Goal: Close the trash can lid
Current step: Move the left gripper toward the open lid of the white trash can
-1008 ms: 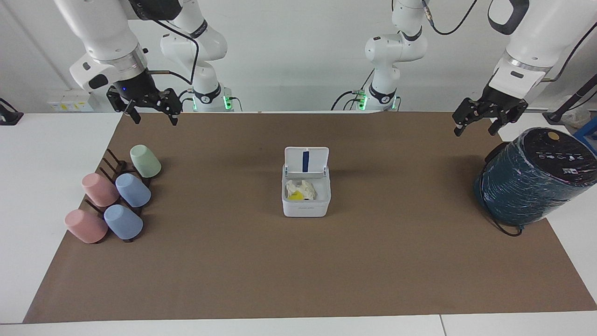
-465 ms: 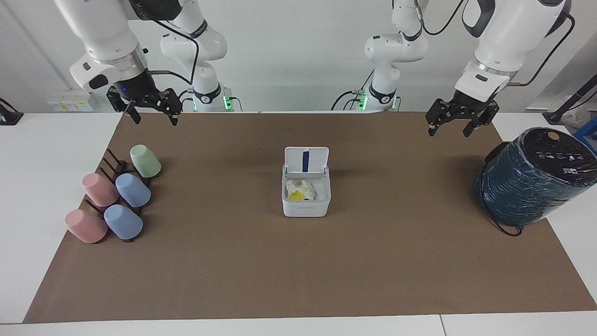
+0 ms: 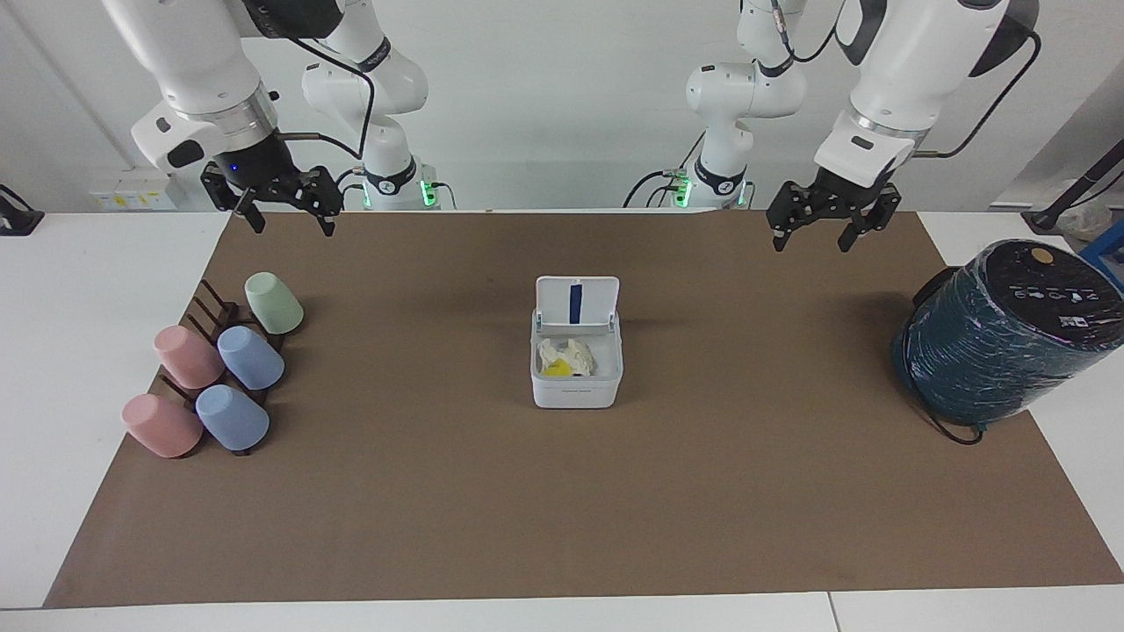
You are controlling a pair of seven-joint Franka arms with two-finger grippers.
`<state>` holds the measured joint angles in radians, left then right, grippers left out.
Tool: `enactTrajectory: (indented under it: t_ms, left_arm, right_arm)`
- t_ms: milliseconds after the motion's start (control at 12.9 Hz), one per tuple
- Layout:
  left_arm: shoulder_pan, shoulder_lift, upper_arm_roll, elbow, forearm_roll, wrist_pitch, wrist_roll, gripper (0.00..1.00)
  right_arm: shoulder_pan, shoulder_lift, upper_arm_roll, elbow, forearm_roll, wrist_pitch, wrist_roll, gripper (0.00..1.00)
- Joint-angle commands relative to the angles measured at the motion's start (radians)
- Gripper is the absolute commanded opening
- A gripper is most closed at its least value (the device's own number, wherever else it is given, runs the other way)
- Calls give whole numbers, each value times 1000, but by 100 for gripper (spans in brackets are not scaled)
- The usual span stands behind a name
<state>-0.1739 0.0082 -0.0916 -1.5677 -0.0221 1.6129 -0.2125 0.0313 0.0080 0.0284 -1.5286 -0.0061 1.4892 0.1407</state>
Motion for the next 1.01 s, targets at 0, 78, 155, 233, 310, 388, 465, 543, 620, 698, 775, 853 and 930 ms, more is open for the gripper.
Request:
enactTrajectory:
  t_ms: [0,78,155,233,310,388,465,543,620,698,775,853,930]
  left_arm:
    - [-82,-51,12,-75,-5,31,-89,93]
    - [-102,-66,10,-107,-24,54,-123,81]
    - [-127,-88,10,-154,-31,86,-152,72]
    - [-157,-108,10,-197,-36,123,-178,57]
    - [-185,-122,10,-234,-38,151,-221,39]
    - [-225,-132,10,-262,-39,177,-269,27]
    - [-255,-136,10,-282,-39,202,-309,19]
    - [-281,-136,10,-299,-39,228,-332,15]
    - [-303,-134,10,-313,-42,254,-349,15]
    - [-318,-131,10,-333,-56,283,-361,15]
    - [-335,-129,10,-356,-67,323,-370,15]
    - [-349,-126,10,-379,-68,368,-386,15]
    - [-366,-119,10,-391,-71,407,-407,15]
  right_arm:
    - [-16,-25,10,-31,2,11,0,100]
    - [-16,-25,12,-31,2,11,0,100]
    - [-16,-25,12,-31,2,11,0,100]
    - [-16,-25,12,-31,2,11,0,100]
    - [-16,-25,12,-31,2,11,0,100]
    - [-16,-25,12,-31,2,11,0,100]
    - [-16,-25,10,-31,2,11,0,100]
    - [-16,-25,12,-31,2,11,0,100]
    - [-16,-25,12,-31,2,11,-1,100]
    - [-16,-25,10,-31,2,11,0,100]
    - [-16,-25,12,-31,2,11,0,100]
    - [-16,-25,12,-31,2,11,-1,100]
    - [-16,-25,12,-31,3,11,0,100]
